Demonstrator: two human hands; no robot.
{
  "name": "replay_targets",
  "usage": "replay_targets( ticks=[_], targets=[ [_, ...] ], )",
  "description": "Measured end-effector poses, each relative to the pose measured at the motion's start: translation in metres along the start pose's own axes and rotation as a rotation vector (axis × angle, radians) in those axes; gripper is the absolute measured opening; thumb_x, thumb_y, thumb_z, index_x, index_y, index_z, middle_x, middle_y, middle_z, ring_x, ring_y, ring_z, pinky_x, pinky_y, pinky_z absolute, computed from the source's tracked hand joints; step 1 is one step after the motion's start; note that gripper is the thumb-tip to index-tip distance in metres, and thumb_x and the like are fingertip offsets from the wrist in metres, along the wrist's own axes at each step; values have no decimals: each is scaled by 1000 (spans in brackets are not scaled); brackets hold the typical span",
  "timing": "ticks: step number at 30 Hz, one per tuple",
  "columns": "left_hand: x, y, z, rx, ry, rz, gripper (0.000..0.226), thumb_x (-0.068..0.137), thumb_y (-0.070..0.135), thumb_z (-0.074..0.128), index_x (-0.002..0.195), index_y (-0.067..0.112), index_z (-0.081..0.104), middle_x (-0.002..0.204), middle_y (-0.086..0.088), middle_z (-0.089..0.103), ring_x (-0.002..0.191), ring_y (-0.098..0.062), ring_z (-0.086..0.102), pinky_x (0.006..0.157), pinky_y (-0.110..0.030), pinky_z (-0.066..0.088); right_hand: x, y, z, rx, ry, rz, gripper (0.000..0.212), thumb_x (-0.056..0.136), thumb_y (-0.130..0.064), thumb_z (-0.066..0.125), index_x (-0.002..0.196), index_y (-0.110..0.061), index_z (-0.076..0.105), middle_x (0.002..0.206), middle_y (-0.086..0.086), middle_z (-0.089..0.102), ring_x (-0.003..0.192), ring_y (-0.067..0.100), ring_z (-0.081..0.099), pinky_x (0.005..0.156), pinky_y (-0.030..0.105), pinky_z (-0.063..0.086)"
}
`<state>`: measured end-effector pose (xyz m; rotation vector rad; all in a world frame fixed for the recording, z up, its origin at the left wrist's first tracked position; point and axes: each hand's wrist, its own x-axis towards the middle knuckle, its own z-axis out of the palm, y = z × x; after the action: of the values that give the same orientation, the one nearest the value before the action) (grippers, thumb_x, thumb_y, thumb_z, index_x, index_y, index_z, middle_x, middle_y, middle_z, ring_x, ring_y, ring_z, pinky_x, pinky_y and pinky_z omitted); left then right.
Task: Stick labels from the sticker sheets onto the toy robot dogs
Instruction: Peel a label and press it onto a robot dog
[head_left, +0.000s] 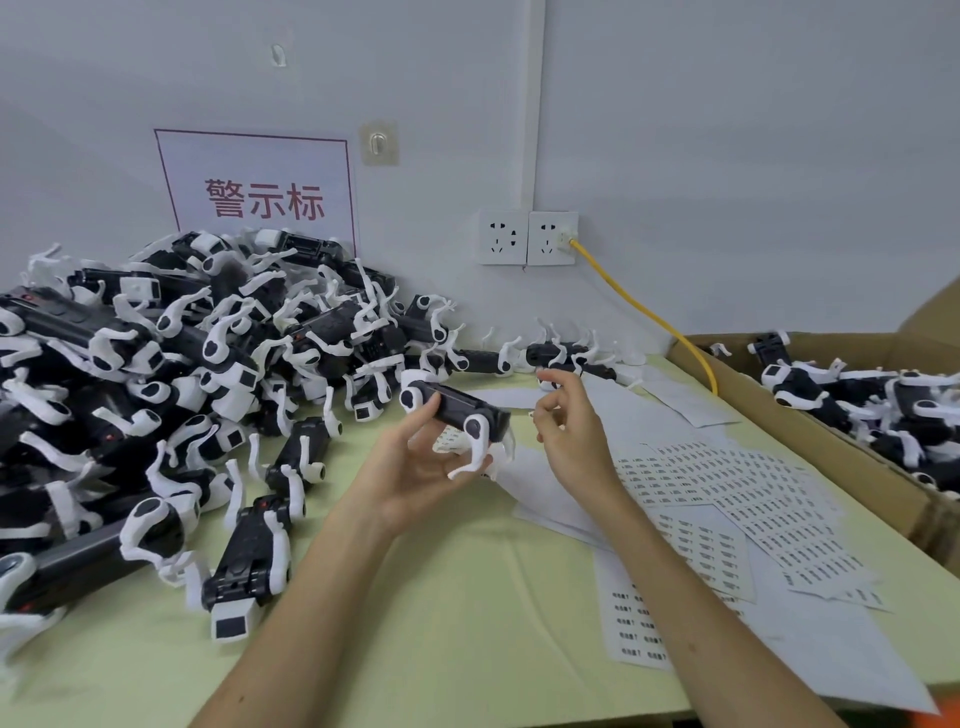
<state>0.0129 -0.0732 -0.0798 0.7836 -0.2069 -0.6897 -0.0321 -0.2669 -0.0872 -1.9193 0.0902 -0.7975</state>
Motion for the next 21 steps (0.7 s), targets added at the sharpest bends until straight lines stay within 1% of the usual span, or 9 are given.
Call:
replay_targets(
  ticks=[4,7,10,12,14,15,17,19,21],
  targets=[
    [-5,9,-1,140,-45,-69,40,87,38,75,112,8,80,135,-20,67,113,-37,70,101,-48,56,-2,1,1,-77,-33,-84,41,100,1,48,132,-25,49,85,-5,54,67,4,50,70,19,42],
    [-12,14,1,238,-150,-68,59,77,48,83,123,11,76,136,-18,66,113,-34,69,92,-44,60,-4,2,1,-124,-61,-128,46,100,2,45,139,-23,46,86,-4,52,69,4,48,69,17,39],
    [-11,13,4,199,-117,-5,56,81,49,80,123,11,75,135,-18,66,110,-32,71,92,-44,60,-5,2,1,-110,-71,-125,47,100,0,43,139,-26,45,87,-4,51,68,7,48,69,29,44],
    [-9,9,4,64,-1,15,41,82,42,74,107,10,79,121,-18,72,101,-31,72,102,-43,56,-4,1,1,-97,-77,-128,46,100,0,44,139,-25,45,87,-4,51,69,12,51,71,36,47],
    [-2,7,-1,-68,100,61,32,77,41,77,87,11,77,96,-15,72,78,-28,67,86,-40,59,-4,0,2,-91,-86,-133,45,100,0,46,139,-23,46,87,-3,52,75,22,58,74,38,48],
    [-1,7,-3,-86,106,94,33,80,45,75,85,13,73,87,-13,68,67,-26,62,72,-36,55,-4,0,2,-91,-94,-134,45,100,1,47,139,-21,47,88,-3,53,78,25,60,74,36,48],
    [-1,11,-8,-72,40,166,37,96,55,56,92,20,66,82,-8,61,62,-24,52,63,-32,38,-4,1,2,-96,-110,-130,45,100,1,48,139,-22,47,88,-4,54,80,25,62,70,29,45],
    [1,16,-19,-39,22,174,47,103,51,35,97,22,72,103,-9,69,81,-22,64,73,-32,46,-5,0,3,-95,-136,-127,47,99,1,51,139,-24,46,88,-6,55,78,20,61,70,26,45],
    [1,20,-20,-43,-67,102,51,100,36,25,96,15,72,137,-22,63,121,-29,65,103,-39,46,-6,0,4,-81,-168,-132,50,98,2,52,139,-25,46,86,-10,55,75,14,58,75,31,50]
  ],
)
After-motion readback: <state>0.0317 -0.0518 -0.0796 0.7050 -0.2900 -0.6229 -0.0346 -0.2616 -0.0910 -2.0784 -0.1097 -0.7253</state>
